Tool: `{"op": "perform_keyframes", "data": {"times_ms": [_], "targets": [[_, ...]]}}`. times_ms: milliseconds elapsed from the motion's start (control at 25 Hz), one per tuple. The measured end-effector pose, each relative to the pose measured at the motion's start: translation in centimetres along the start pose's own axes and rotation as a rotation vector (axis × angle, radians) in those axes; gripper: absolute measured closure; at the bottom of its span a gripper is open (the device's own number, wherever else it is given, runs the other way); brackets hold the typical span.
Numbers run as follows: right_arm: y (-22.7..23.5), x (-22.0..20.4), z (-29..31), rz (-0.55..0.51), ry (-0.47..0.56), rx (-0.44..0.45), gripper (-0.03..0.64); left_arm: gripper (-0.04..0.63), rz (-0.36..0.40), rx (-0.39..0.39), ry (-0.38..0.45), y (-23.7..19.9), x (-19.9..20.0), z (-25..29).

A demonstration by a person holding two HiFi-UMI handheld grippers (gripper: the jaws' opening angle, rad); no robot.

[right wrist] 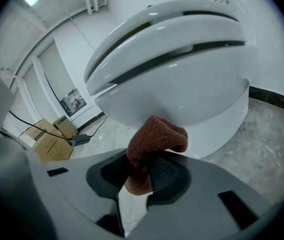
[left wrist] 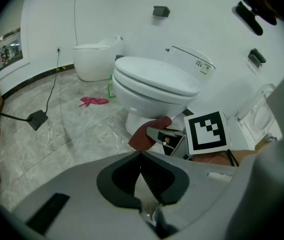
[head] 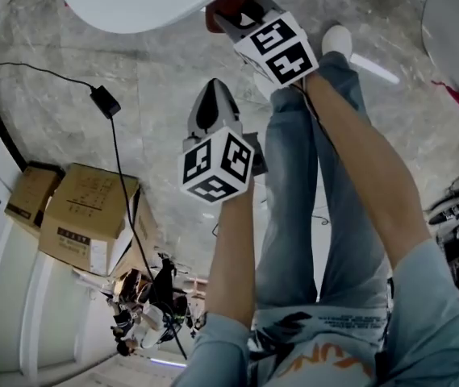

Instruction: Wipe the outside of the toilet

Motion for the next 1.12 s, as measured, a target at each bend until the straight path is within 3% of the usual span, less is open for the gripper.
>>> {"op": "perform_keyframes", "data": {"times_ms": [200,520,720,840,1120], "targets": [[4.5,-0.3,-2.8,0.119,0.058,-0.063,0.528,0.603,0.167,-0.052,-0.019,3.1,1.9,2.0],[13.9,-0.7,-7.6,0.206,0.129,-0.177,0.528,0.603,0.251,-0.154,-0.043,10.2,3.7,6.3],[17.8,0.5,-7.8,0.223,0.159,-0.193,0.528,0.603,0.355,-0.187,-0.048,12.5,5.3,8.9],[19.6,1.3,-7.4,0.196,0.147,-0.184,0.528,0.603,0.377,-0.192,-0.055,13.4,5.5,10.2],[22.1,4.2,-4.9,0.123,0.174,-0.129,0.529,0.603,0.345,-0.163,-0.04,13.2,5.7,12.8]]}}
Point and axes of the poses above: the fingertips, and each gripper's own axes: z forward along the fingers, y to its right, x out of its top, the point moved 10 cm from there along -z, backward along the fingers, and after that the axes turned 15 degrees about z, right-handed, at the moved point
